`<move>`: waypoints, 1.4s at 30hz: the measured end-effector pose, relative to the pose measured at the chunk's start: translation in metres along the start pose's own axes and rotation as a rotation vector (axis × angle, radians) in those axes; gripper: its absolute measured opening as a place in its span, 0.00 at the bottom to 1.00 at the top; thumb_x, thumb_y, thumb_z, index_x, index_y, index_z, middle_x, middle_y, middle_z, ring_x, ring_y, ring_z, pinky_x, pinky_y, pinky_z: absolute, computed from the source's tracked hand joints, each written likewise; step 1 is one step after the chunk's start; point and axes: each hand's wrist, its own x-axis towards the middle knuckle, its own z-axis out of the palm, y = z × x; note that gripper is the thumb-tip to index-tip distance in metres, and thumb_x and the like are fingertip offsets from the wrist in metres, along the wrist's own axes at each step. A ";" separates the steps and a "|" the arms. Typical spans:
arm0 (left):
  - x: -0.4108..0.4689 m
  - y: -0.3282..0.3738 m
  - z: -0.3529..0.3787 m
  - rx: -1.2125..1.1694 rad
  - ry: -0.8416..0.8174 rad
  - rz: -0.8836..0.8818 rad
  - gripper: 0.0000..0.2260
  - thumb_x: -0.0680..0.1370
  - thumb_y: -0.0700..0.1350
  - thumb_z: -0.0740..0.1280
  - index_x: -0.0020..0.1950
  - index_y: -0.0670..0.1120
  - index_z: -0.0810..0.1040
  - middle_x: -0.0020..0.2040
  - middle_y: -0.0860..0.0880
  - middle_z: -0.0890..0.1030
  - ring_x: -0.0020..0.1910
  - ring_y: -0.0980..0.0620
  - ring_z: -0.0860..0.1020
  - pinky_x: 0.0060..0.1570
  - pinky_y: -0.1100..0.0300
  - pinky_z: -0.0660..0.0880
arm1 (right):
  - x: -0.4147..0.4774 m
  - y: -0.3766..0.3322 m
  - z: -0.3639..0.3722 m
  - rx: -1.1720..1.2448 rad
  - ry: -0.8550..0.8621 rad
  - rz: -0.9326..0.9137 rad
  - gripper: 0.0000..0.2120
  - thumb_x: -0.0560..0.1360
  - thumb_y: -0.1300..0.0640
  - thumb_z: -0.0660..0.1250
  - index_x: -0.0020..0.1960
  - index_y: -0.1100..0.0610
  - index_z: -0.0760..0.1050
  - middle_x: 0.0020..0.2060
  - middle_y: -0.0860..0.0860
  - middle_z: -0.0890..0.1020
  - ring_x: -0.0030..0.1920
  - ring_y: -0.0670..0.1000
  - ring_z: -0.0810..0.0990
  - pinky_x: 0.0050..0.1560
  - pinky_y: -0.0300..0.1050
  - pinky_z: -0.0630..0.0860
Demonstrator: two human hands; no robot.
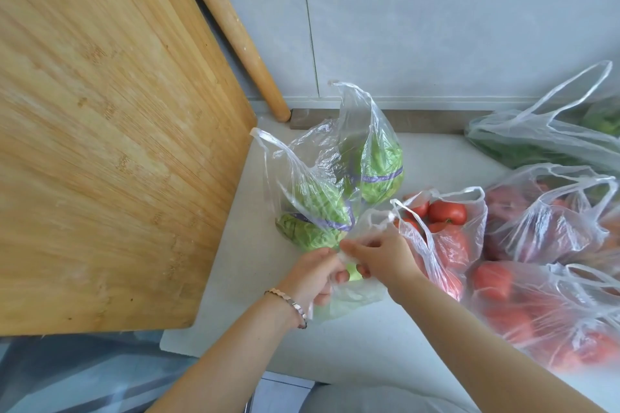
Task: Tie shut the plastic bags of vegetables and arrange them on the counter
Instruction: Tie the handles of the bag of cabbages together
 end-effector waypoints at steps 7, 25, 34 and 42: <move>-0.001 -0.010 0.000 0.404 0.035 0.367 0.07 0.71 0.55 0.58 0.36 0.54 0.71 0.25 0.56 0.71 0.28 0.59 0.69 0.36 0.61 0.67 | -0.001 -0.004 0.005 0.066 0.046 0.026 0.16 0.67 0.62 0.73 0.47 0.57 0.67 0.29 0.51 0.73 0.26 0.49 0.71 0.32 0.42 0.71; 0.011 -0.012 -0.002 0.298 0.057 0.466 0.11 0.77 0.48 0.61 0.36 0.45 0.73 0.32 0.49 0.76 0.35 0.54 0.72 0.44 0.63 0.70 | -0.008 0.007 -0.027 0.015 -0.418 -0.101 0.16 0.67 0.72 0.70 0.28 0.52 0.80 0.22 0.41 0.76 0.28 0.39 0.71 0.37 0.32 0.68; 0.014 -0.005 0.004 0.251 0.073 0.276 0.12 0.78 0.46 0.61 0.35 0.49 0.74 0.32 0.48 0.72 0.27 0.57 0.68 0.25 0.68 0.64 | -0.016 0.013 -0.013 -0.002 0.058 -0.349 0.13 0.65 0.64 0.75 0.34 0.54 0.70 0.26 0.46 0.74 0.21 0.39 0.72 0.24 0.29 0.66; 0.009 0.001 -0.005 0.274 0.027 0.288 0.16 0.77 0.44 0.63 0.28 0.46 0.70 0.24 0.54 0.71 0.19 0.62 0.65 0.22 0.72 0.61 | -0.024 0.001 -0.029 0.012 -0.179 -0.447 0.14 0.76 0.52 0.58 0.34 0.54 0.73 0.34 0.45 0.73 0.34 0.36 0.71 0.41 0.24 0.65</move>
